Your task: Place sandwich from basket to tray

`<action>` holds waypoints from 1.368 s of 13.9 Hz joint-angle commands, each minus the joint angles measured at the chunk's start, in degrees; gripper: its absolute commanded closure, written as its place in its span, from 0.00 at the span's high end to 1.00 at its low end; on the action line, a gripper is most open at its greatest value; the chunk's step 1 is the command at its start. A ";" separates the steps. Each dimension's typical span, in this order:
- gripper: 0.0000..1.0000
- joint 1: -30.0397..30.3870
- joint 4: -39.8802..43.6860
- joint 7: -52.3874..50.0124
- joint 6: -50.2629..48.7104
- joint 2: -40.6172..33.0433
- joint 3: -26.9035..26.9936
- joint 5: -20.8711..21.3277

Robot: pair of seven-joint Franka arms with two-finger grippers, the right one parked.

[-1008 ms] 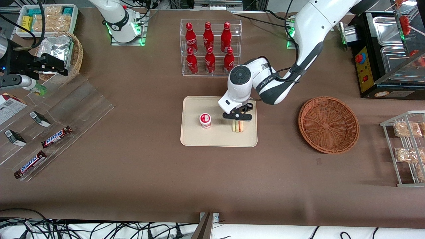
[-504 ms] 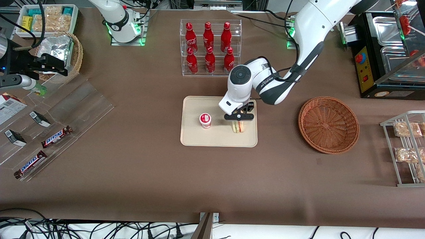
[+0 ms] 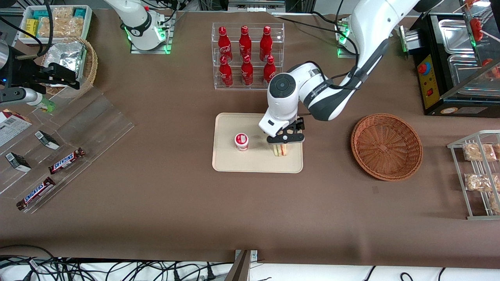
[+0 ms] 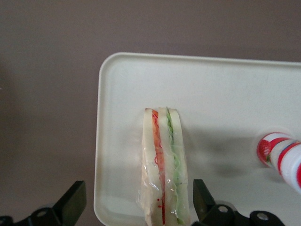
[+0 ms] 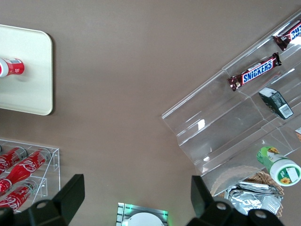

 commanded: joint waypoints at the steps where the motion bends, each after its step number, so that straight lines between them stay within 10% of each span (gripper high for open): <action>1: 1.00 3.31 3.10 -0.14 -6.02 -4.86 -0.86 -2.68; 14: 1.00 18.08 3.10 11.52 -15.25 -22.80 -0.51 -16.82; 19: 1.00 14.23 1.26 33.03 -19.64 -30.70 16.34 -27.36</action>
